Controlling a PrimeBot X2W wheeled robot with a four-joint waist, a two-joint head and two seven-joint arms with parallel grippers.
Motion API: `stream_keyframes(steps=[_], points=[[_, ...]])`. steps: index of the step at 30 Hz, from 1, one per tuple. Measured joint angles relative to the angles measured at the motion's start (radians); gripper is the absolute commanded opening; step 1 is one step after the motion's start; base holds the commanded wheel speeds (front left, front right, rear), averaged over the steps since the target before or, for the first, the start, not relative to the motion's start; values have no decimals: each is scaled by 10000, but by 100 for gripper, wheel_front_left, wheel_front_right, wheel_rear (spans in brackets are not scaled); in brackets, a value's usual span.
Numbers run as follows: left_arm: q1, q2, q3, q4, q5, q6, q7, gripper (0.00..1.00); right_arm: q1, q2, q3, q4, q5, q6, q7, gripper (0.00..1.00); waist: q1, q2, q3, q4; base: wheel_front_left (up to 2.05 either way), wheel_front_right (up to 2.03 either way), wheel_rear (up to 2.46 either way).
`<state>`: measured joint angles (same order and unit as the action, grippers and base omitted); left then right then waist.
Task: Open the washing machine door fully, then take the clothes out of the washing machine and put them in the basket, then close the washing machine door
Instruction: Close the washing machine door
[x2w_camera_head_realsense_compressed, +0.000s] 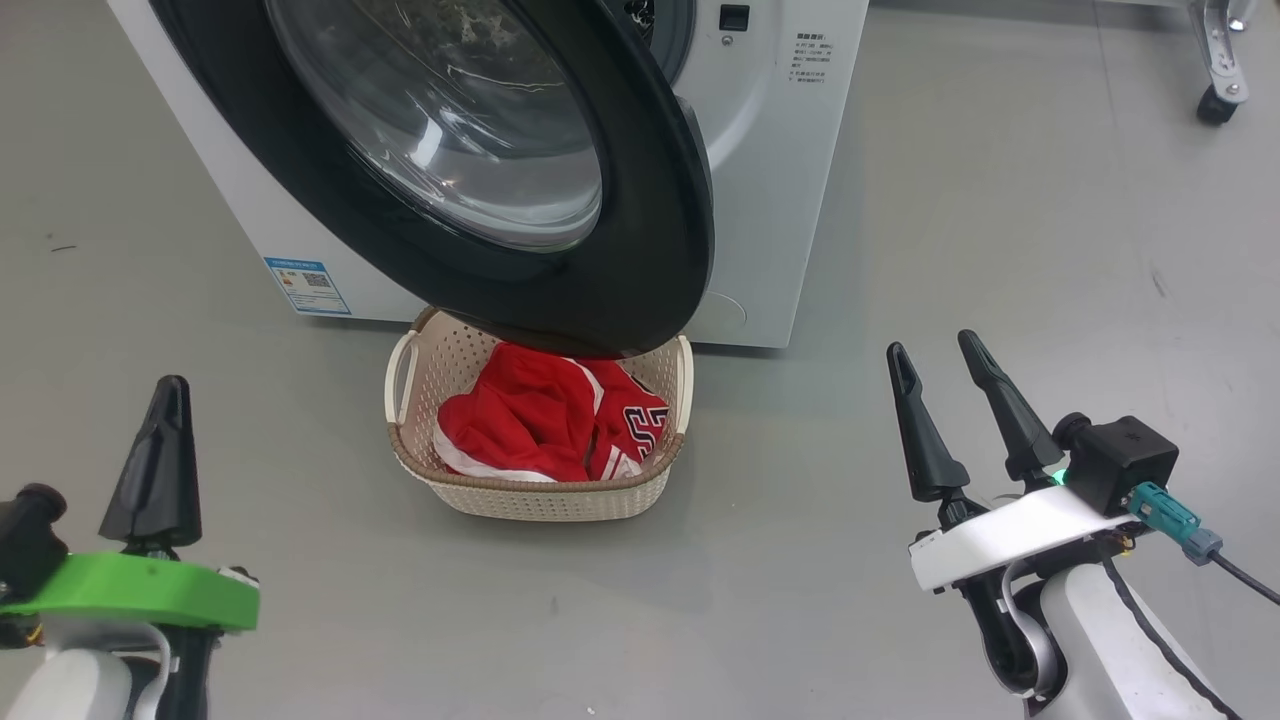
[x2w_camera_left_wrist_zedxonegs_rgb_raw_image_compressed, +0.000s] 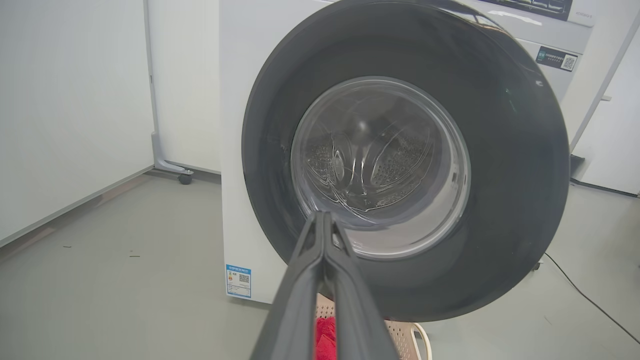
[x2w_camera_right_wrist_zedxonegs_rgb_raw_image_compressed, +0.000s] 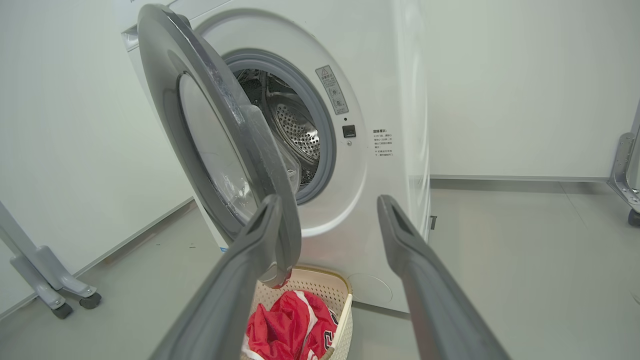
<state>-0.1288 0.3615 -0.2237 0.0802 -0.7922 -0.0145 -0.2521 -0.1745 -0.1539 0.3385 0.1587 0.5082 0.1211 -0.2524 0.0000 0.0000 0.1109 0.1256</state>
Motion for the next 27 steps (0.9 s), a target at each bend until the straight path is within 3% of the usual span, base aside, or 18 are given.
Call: stream_keyframes(steps=[5, 6, 7, 8, 14, 27], points=[[257, -88, -234, -86, 644, 150, 0, 0, 5, -4, 19, -2, 0, 0, 0, 100, 0, 0, -36, -48, 0, 0, 0], [306, -81, -309, -92, 890, 201, 0, 33, 6, -6, 19, -2, 0, 0, 0, 100, 0, 0, -42, -58, 0, 0, 0], [349, -92, -349, -100, 1016, 270, 0, 81, 6, -6, 19, -2, 0, 0, 0, 100, 0, 0, -47, -68, 0, 0, 0], [389, -136, -343, -125, 1037, 282, 0, 100, 8, -6, 19, -2, 0, 0, 0, 100, 0, 0, -52, -77, 0, 0, 0], [428, -637, -309, -445, 1310, 288, 0, 100, 14, -4, 23, -13, 0, 2, 0, 100, 0, 0, -60, -103, 0, 0, 0], [534, -719, -311, -554, 2516, 491, 0, 100, 25, -6, 27, -77, 0, 2, 0, 100, 0, 0, 9, -115, 0, 0, 0]])
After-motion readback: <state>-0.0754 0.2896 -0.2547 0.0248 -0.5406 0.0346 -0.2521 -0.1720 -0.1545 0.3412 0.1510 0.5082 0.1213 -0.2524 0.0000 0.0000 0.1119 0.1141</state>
